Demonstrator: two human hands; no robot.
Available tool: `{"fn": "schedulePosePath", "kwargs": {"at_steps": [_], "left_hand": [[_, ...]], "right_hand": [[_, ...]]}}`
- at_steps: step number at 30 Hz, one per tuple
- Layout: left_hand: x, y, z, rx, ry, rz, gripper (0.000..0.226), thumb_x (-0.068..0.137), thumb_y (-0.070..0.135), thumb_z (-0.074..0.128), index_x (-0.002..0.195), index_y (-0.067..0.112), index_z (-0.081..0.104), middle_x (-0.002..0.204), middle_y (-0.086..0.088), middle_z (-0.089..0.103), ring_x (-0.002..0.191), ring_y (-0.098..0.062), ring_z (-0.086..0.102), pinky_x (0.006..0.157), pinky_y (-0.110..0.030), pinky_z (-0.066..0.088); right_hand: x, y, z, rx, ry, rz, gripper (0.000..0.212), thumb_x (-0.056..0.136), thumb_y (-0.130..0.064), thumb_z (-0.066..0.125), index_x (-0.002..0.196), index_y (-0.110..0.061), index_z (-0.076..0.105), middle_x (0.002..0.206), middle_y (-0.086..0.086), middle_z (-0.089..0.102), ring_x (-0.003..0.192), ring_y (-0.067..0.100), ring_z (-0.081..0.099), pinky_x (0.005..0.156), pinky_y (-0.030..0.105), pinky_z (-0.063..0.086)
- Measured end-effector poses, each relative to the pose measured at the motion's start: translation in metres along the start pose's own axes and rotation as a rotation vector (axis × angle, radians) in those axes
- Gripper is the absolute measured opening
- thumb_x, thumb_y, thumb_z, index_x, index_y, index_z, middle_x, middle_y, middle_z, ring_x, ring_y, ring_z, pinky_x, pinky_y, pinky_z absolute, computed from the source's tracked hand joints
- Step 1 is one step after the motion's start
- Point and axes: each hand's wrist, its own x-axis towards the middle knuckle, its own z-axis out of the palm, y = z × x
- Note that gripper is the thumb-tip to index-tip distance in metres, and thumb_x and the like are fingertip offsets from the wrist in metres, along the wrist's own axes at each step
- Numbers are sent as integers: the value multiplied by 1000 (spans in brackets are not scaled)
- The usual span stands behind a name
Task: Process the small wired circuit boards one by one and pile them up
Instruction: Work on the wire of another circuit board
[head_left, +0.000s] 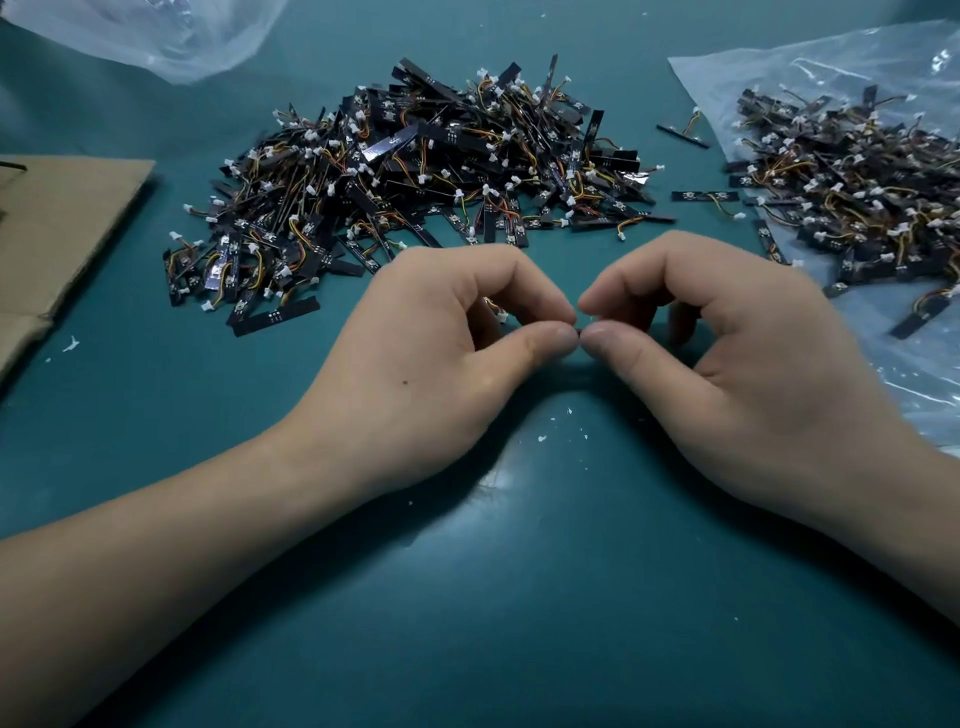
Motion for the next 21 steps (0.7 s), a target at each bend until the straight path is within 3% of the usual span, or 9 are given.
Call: {"fn": "schedulePosePath", "kwargs": {"at_steps": [7,13,18,21], "left_hand": [[0,1,1,-8,22,-23,8,92,31,76,87,31,70,66,17,65,50,-3,51,52,-13,41],[0,2,-1,22,9,-4,9,93,34,73,85,30,69,68,11,66,51,-9,55,50,-16,42],[0,3,1,94,-23,23,9,96,30,69,88,28,66,67,7,62,57,-15,54,52,-14,37],[0,4,1,69,-4,24,8,96,28,69,89,29,66,65,15,60,53,-9,52,51,-11,35]], "right_hand": [[1,0,-2,118,30,43,24,88,-24,75,101,-41,66,93,-14,69,76,17,62,68,28,49],[1,4,-1,223,66,75,27,86,-19,79,104,-35,67,93,-11,72,80,18,67,64,38,51],[2,5,-1,236,57,93,23,84,-22,81,99,-34,67,91,-13,74,72,19,66,63,42,51],[2,4,-1,240,68,92,23,85,-20,81,98,-32,67,92,-11,74,74,18,67,63,41,51]]}}
